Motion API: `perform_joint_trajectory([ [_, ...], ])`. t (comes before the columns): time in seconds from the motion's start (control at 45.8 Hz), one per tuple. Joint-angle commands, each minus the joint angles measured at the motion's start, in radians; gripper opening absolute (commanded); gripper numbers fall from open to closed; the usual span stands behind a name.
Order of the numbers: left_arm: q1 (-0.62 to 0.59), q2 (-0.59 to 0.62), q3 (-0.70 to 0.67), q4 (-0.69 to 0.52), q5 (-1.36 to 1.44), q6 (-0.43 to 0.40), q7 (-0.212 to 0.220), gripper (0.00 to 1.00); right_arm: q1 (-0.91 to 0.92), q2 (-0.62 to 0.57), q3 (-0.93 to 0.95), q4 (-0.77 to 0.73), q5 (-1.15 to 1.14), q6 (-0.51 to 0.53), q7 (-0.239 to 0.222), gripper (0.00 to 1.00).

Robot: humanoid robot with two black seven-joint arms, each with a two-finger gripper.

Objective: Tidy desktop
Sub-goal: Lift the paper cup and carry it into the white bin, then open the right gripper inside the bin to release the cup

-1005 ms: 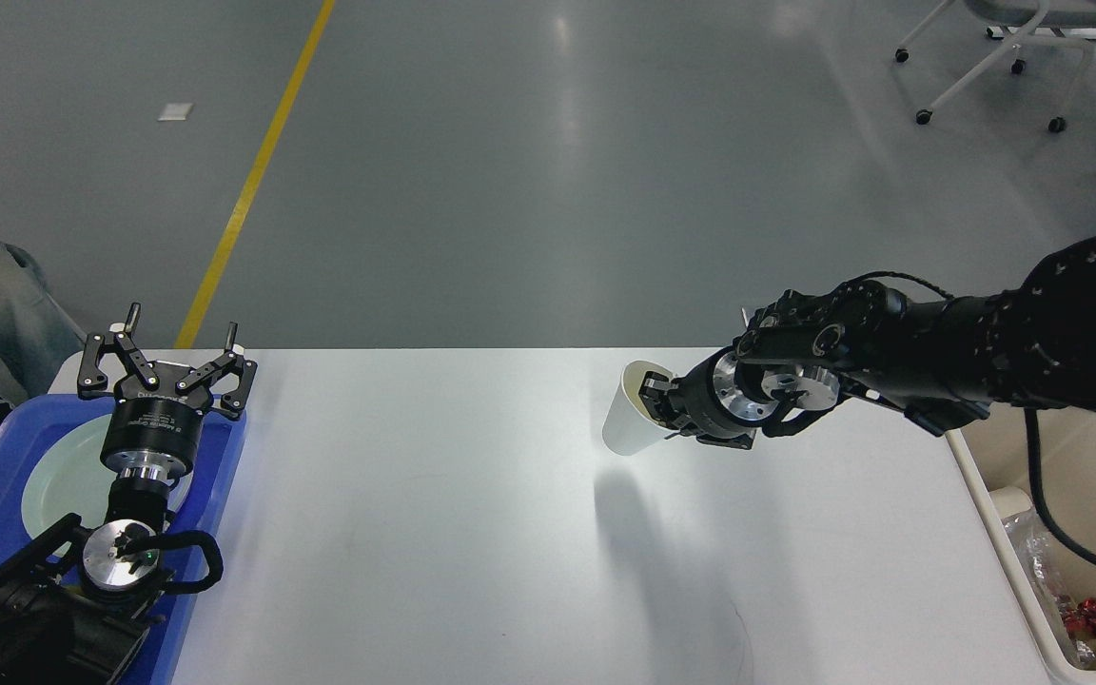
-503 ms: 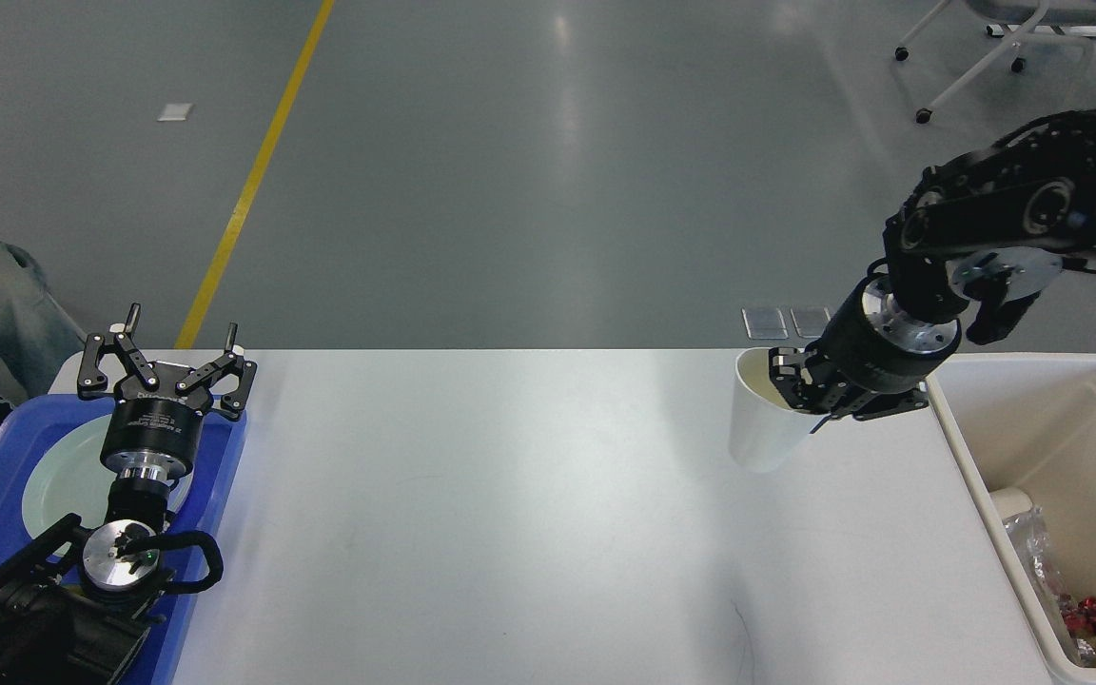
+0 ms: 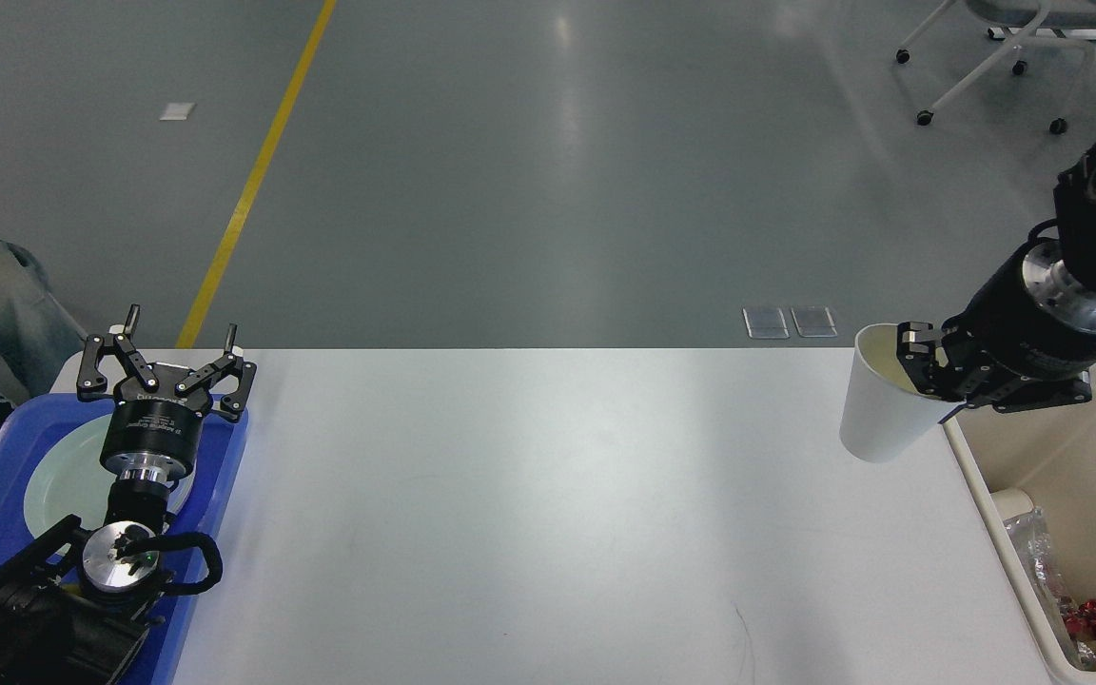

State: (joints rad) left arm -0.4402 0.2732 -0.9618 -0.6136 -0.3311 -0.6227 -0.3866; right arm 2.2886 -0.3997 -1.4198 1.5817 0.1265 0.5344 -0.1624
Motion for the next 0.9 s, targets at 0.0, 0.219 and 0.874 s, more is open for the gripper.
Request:
perform_joint_trajectory([
  [0.0,0.0,0.0,0.0,0.0,0.0,0.0,0.0,0.96,-0.152,-0.151,-0.021,-0.078,-0.016,-0.114,0.0,0.0],
  [0.219,0.0,0.0,0.0,0.0,0.0,0.0,0.0,0.96,-0.457,-0.363,0.024,-0.325,-0.087,-0.271,0.003,0.0],
  [0.874,0.0,0.0,0.0,0.0,0.0,0.0,0.0,0.96,-1.693,0.051,0.621,-1.442,-0.114,-0.62,0.0,0.0],
])
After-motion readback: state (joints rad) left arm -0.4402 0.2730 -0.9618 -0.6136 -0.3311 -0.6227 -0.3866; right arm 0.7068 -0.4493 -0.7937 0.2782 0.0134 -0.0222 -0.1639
